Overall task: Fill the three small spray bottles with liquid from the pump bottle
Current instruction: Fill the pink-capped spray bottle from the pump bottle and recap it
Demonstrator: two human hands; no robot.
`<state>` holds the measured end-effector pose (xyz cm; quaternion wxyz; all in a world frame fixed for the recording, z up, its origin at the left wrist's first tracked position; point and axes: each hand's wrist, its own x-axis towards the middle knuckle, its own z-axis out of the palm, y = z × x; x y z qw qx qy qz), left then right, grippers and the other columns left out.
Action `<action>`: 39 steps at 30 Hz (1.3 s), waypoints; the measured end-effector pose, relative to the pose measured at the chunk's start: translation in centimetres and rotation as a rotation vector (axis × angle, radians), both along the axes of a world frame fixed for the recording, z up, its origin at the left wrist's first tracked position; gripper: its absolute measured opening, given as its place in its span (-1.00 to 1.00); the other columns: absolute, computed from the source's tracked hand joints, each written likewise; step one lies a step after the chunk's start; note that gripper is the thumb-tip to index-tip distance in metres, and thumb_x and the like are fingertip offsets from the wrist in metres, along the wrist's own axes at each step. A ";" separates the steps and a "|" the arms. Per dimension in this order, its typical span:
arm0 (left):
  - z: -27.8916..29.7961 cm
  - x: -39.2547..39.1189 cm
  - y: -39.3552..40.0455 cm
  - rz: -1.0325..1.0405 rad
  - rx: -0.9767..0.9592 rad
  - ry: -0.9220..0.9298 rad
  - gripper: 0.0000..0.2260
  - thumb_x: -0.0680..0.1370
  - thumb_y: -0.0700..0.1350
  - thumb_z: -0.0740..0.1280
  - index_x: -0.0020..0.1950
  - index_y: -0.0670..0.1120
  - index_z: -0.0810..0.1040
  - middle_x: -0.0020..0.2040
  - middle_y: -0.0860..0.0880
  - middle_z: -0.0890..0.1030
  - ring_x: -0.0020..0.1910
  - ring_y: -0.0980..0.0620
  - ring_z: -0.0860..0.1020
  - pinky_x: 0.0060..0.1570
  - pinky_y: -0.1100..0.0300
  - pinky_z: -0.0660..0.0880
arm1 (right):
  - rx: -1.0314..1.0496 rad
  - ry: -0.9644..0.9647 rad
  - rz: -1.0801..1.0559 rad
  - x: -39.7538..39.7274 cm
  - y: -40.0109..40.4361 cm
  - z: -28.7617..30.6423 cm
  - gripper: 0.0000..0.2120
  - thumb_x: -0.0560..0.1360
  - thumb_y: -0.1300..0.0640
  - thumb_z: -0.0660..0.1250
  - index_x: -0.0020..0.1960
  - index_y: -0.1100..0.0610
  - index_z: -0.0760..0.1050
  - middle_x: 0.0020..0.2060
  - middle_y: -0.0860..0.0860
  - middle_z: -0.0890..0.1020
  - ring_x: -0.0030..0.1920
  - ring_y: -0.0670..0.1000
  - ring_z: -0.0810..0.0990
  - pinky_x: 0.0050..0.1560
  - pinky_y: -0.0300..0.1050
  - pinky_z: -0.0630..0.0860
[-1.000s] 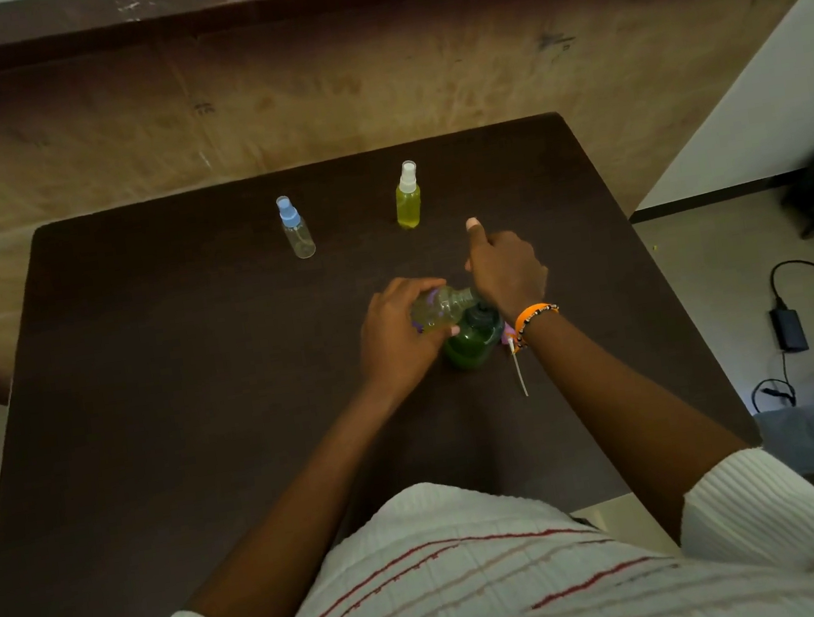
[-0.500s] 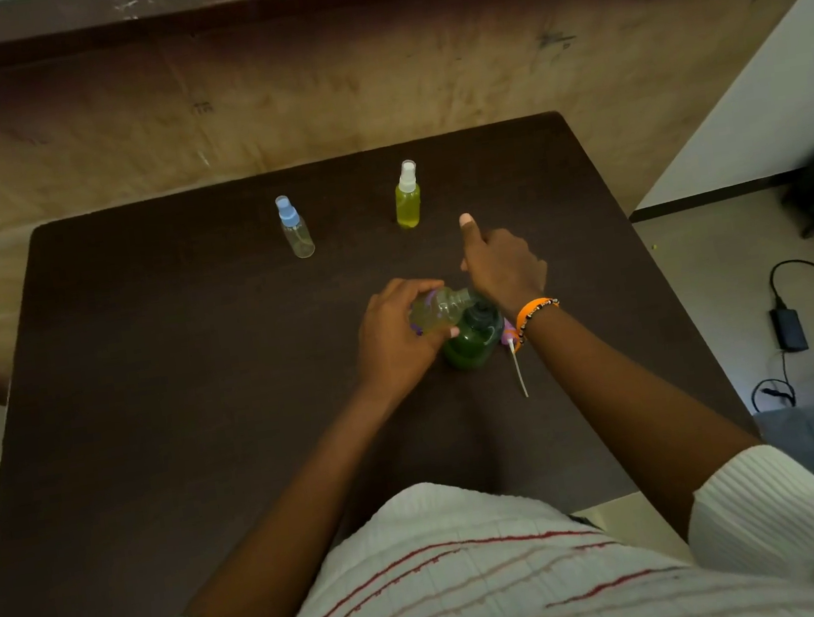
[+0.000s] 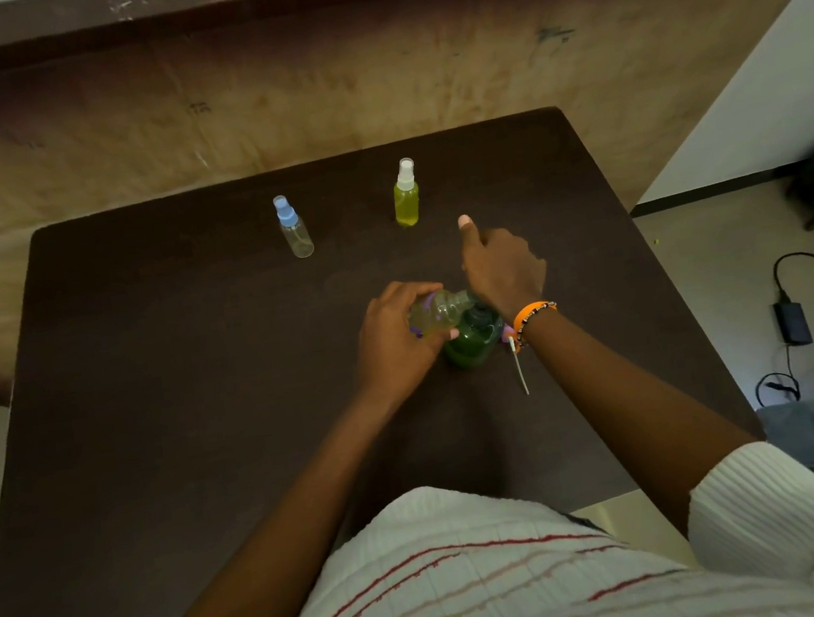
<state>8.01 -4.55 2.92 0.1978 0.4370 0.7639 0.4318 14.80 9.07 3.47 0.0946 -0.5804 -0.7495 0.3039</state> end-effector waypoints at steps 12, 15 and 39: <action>-0.4 0.0 0.2 0.023 -0.018 -0.003 -0.59 0.26 -0.15 0.53 0.08 -0.02 0.58 -0.04 0.13 0.50 0.00 0.03 0.51 0.01 0.15 0.44 | -0.016 0.037 -0.091 -0.2 -0.2 -0.3 -0.39 0.60 -0.25 -0.03 0.05 0.20 0.58 0.09 0.18 0.62 0.14 0.25 0.55 0.30 0.24 0.32; -0.5 -0.1 0.3 0.024 -0.026 -0.003 -0.59 0.25 -0.14 0.53 0.08 0.00 0.57 -0.03 0.14 0.51 0.01 0.04 0.50 -0.02 0.26 0.41 | -0.001 0.044 -0.091 -0.3 -0.4 0.0 -0.41 0.60 -0.24 -0.02 0.03 0.18 0.59 0.09 0.18 0.62 0.14 0.25 0.55 0.30 0.21 0.32; 0.5 0.2 0.1 0.019 -0.028 0.026 -0.59 0.26 -0.17 0.53 0.07 -0.05 0.57 -0.03 0.13 0.49 0.00 0.06 0.49 -0.02 0.24 0.35 | 0.092 0.009 -0.008 -0.1 -0.6 0.5 -0.43 0.62 -0.21 -0.04 -0.05 0.17 0.58 0.02 0.14 0.65 0.10 0.19 0.56 0.34 0.20 0.23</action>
